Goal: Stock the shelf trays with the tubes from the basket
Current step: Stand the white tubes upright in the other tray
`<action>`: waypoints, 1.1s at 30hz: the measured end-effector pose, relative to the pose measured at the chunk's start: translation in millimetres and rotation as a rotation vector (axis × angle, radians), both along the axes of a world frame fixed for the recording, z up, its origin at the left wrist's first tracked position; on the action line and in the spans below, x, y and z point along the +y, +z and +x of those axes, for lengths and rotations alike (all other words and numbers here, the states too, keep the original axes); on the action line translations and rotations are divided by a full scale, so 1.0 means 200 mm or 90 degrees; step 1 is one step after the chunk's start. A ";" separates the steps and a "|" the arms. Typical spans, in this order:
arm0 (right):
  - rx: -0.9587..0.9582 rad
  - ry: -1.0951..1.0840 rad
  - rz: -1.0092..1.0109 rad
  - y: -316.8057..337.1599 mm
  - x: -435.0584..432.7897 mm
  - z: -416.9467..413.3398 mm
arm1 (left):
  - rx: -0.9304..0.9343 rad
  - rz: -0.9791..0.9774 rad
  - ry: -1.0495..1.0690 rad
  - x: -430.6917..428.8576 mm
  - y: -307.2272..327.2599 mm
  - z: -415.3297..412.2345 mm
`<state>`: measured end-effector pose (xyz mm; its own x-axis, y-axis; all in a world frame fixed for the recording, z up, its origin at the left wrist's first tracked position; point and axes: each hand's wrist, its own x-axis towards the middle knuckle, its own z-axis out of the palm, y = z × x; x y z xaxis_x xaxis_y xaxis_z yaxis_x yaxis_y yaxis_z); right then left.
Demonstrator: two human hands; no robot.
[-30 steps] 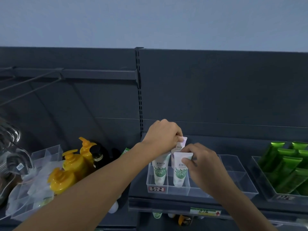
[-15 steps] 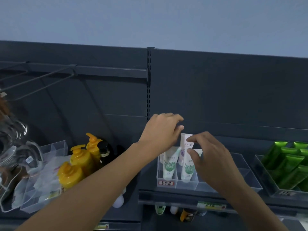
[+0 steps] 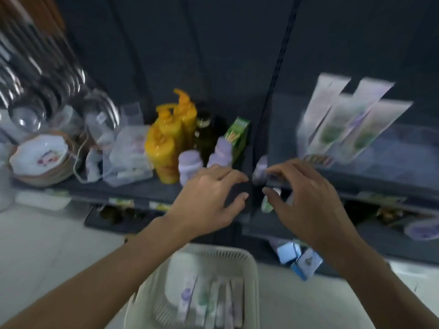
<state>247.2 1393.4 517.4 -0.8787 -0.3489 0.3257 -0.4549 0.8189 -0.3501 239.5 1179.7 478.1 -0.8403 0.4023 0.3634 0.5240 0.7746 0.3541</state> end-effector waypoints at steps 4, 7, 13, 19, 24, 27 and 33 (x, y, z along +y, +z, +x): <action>-0.111 0.015 -0.007 -0.52 -0.18 0.18 | -0.199 -0.020 0.072 -0.25 -0.60 0.25; -0.225 -0.011 -0.018 -0.94 -0.30 0.32 | -0.356 -0.063 0.127 -0.37 -1.04 0.42; -0.437 -0.043 0.064 -1.72 -0.52 0.49 | -0.541 -0.149 0.171 -0.45 -1.80 0.59; -0.483 0.008 0.194 -2.29 -0.63 0.49 | -0.511 -0.181 0.162 -0.44 -2.19 0.59; -0.441 0.065 0.321 -2.45 -0.63 0.43 | -0.467 -0.214 0.112 -0.45 -2.31 0.56; -0.477 0.083 0.343 -2.46 -0.63 0.37 | -0.465 -0.227 0.098 -0.45 -2.32 0.53; -0.634 0.095 0.185 -2.38 -0.63 0.33 | -0.558 -0.187 0.114 -0.47 -2.23 0.50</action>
